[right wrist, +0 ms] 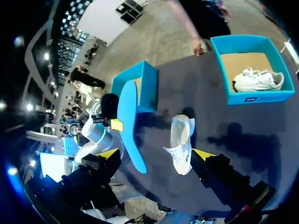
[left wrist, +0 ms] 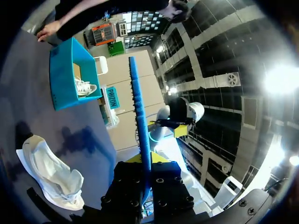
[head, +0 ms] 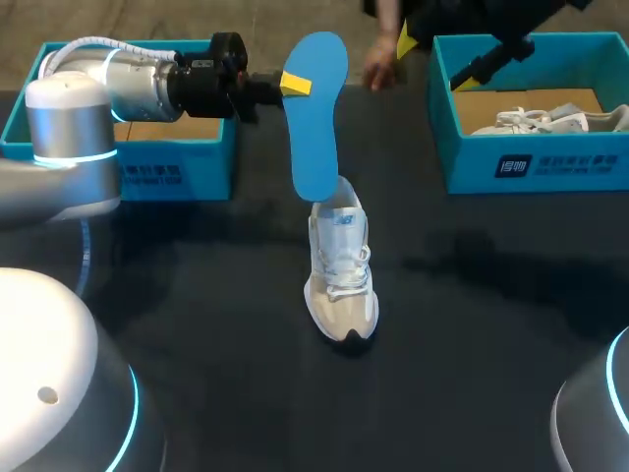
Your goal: Take the shoe out of the shoebox, open the shoe tongue, remove and reinsert the insole, then place the shoe into the shoebox
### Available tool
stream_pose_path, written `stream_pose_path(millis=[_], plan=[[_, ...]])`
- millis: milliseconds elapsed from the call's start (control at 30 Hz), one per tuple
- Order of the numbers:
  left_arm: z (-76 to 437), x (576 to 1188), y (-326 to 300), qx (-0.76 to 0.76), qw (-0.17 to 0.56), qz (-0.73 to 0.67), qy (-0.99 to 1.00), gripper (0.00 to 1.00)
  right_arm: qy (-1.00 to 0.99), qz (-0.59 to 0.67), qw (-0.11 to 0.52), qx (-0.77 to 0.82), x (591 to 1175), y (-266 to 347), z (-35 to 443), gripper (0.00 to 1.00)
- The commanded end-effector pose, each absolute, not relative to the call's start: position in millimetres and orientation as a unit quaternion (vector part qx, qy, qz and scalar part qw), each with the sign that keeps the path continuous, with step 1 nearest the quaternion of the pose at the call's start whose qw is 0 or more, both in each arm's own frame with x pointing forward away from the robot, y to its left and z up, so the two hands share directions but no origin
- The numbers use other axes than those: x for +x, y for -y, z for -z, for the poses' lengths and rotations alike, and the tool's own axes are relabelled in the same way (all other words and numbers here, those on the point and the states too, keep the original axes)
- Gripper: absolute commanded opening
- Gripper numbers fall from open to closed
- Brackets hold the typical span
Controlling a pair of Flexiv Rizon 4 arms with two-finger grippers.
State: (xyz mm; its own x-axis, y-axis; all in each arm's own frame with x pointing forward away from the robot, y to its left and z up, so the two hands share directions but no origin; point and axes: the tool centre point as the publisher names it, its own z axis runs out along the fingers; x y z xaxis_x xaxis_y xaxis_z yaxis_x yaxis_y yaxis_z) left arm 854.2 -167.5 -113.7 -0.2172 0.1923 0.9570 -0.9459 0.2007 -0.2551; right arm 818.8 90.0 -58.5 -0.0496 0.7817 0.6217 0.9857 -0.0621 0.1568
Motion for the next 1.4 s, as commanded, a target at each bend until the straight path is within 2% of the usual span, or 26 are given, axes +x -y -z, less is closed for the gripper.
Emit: stream_pose_path(millis=[33,767,967,1300,1400], plan=[[112.4,855.4,166.8,0.331,0.527,-0.539,0.567,0.00,0.621,0.401,0.279,-0.612,817.7,-87.3,71.5,1.00],[94.4,861.2,165.4,0.262,0.446,-0.613,0.597,0.00,0.562,0.477,0.356,-0.574,820.0,-73.4,115.2,1.00],[89.0,859.6,165.7,0.213,0.361,-0.624,0.660,0.00,0.551,0.494,0.366,-0.565,820.0,-72.2,118.5,1.00],[87.7,854.7,163.3,0.096,0.137,-0.650,0.741,0.00,0.545,0.498,0.374,-0.562,820.9,-71.8,121.8,1.00],[87.2,855.9,162.8,0.090,0.121,-0.661,0.735,0.00,0.545,0.495,0.375,-0.563,822.2,-72.1,122.2,1.00]])
